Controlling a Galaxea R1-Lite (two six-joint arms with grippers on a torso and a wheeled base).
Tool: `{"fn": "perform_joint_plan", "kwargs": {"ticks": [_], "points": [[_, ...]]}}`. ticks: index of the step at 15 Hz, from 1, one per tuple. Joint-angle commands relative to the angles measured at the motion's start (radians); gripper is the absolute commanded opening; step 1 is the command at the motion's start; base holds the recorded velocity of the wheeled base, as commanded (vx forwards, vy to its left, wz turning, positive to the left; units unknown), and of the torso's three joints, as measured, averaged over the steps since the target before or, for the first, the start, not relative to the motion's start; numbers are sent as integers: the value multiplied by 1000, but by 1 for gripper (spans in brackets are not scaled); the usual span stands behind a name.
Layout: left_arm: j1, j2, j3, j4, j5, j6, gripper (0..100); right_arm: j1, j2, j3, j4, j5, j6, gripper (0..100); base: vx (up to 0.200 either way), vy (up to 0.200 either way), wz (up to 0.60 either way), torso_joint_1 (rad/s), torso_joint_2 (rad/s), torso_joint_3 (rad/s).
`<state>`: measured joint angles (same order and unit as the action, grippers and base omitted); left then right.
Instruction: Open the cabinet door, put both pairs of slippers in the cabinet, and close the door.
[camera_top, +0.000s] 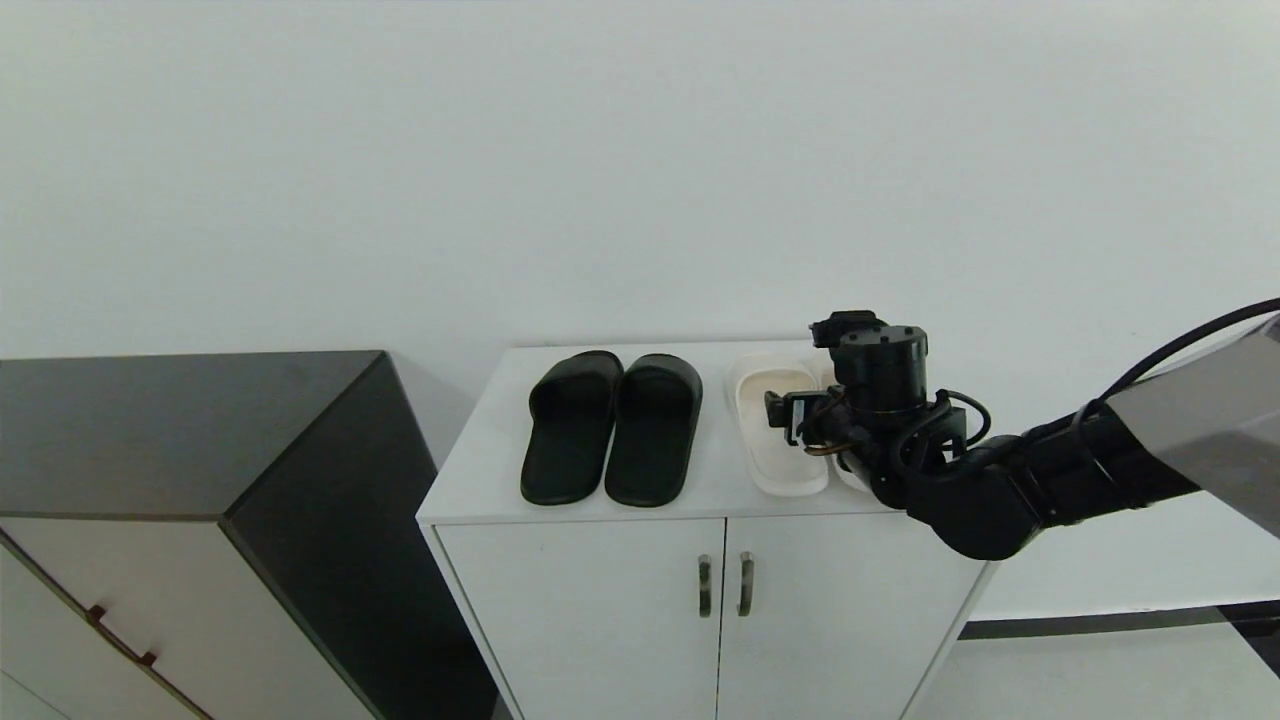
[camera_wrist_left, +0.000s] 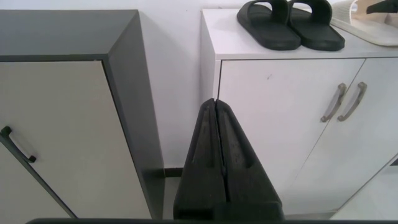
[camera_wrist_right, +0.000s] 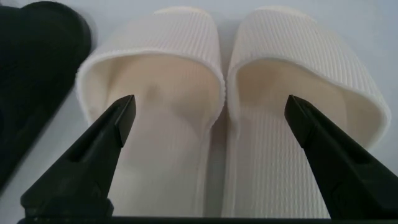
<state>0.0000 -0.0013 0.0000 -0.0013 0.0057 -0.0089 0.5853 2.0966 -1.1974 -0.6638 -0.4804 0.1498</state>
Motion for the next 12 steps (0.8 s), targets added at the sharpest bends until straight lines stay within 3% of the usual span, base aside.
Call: {"fn": "perform_joint_plan", "kwargs": {"ticks": [1,4,5,12], "points": [[0,1,0,0,0,0,0,-7,37,-28,0,-1,-1,100,0,0,0,0,0,0],[0,1,0,0,0,0,0,-16,68,-57,0,-1,-1,100,0,0,0,0,0,0],[0,1,0,0,0,0,0,-19,76,-68,0,0,-1,0,0,0,0,0,0,0],[0,1,0,0,0,0,0,-33,91,-137,-2,-4,-29,0,0,0,0,0,0,0]]}}
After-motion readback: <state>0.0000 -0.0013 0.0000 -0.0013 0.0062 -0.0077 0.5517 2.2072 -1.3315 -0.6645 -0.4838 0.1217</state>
